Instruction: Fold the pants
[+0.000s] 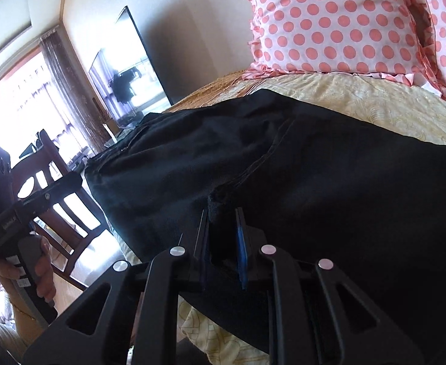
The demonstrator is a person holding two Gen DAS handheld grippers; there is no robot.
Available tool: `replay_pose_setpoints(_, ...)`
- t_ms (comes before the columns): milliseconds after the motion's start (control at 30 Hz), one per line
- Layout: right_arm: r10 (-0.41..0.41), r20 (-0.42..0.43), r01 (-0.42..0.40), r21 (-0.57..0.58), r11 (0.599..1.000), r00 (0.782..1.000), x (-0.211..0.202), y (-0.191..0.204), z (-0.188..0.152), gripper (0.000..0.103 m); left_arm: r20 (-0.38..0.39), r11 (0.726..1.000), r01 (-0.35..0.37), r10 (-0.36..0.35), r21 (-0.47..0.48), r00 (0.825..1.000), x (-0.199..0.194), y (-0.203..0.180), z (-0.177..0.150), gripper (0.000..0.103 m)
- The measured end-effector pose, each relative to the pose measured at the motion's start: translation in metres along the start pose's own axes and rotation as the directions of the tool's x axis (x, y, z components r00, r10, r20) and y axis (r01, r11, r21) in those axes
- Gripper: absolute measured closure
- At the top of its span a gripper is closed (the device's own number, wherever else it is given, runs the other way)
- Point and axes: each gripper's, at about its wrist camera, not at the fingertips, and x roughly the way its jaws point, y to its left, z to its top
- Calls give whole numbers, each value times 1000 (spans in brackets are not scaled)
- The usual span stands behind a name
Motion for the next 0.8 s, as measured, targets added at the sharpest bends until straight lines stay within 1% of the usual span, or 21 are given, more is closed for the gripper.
replay_pose_setpoints(33,5,-16,-5,-19,1000,1000,2,2,-2,71,0,1000,-5,5,-2,1000,0,1,0,2)
replay_pose_setpoints(67,18,-22,-19,-39,999,1000,1,6,-4,66,1,1000,-10,10,-6,1000,-1,3,0,2)
replay_pose_setpoints(100,24,-24,-26,-64,998,999,-1,10,-7,57,3,1000,-14,14,-9,1000,-2,4,-1,2)
replay_pose_setpoints(133,28,-30,-30,-85,996,999,-5,15,-9,51,6,1000,-16,16,-15,1000,-3,6,-1,2)
replay_pose_setpoints(200,66,-28,-69,-96,993,997,-12,19,-9,51,10,999,-23,24,-25,1000,-6,10,-2,2)
replay_pose_setpoints(233,83,-10,-84,-87,993,996,-16,18,-8,52,12,999,-31,31,-32,999,-8,13,-3,2)
replay_pose_setpoints(267,77,26,-75,-76,994,997,-21,16,-5,52,13,999,-38,38,-37,999,-9,16,-3,2)
replay_pose_setpoints(300,32,72,-27,-78,997,997,-26,14,-1,52,14,998,-44,45,-41,999,-10,18,-3,2)
replay_pose_setpoints(333,-29,109,39,-88,995,994,-27,12,3,52,15,997,-53,53,-49,998,-11,21,-3,2)
replay_pose_setpoints(400,-133,138,146,-92,985,982,-23,9,9,52,15,996,-69,70,-64,997,-13,27,-4,2)
replay_pose_setpoints(433,-163,133,176,-86,981,978,-18,6,12,52,16,994,-78,79,-74,997,-14,31,-4,2)
replay_pose_setpoints(500,-191,97,199,-84,976,977,-5,3,16,52,13,991,-93,95,-93,995,-16,38,-3,2)
replay_pose_setpoints(600,-227,32,230,-141,963,973,8,10,4,52,4,986,-100,102,-136,995,-18,53,-3,2)
replay_pose_setpoints(633,-246,66,254,-160,954,967,6,13,1,52,-5,983,-92,93,-157,996,-17,60,-2,2)
replay_pose_setpoints(667,-255,69,263,-170,950,964,5,15,-1,52,-16,979,-81,79,-186,997,-16,68,-1,2)
replay_pose_setpoints(733,-251,81,261,-156,953,965,0,14,-3,51,-34,967,-59,52,-247,998,-11,83,1,2)
replay_pose_setpoints(767,-260,62,267,-170,949,964,3,13,-5,51,-40,961,-48,38,-273,998,-8,90,3,2)
replay_pose_setpoints(800,-270,69,278,-189,942,960,4,14,-7,51,-45,954,-35,22,-297,999,-6,97,5,2)
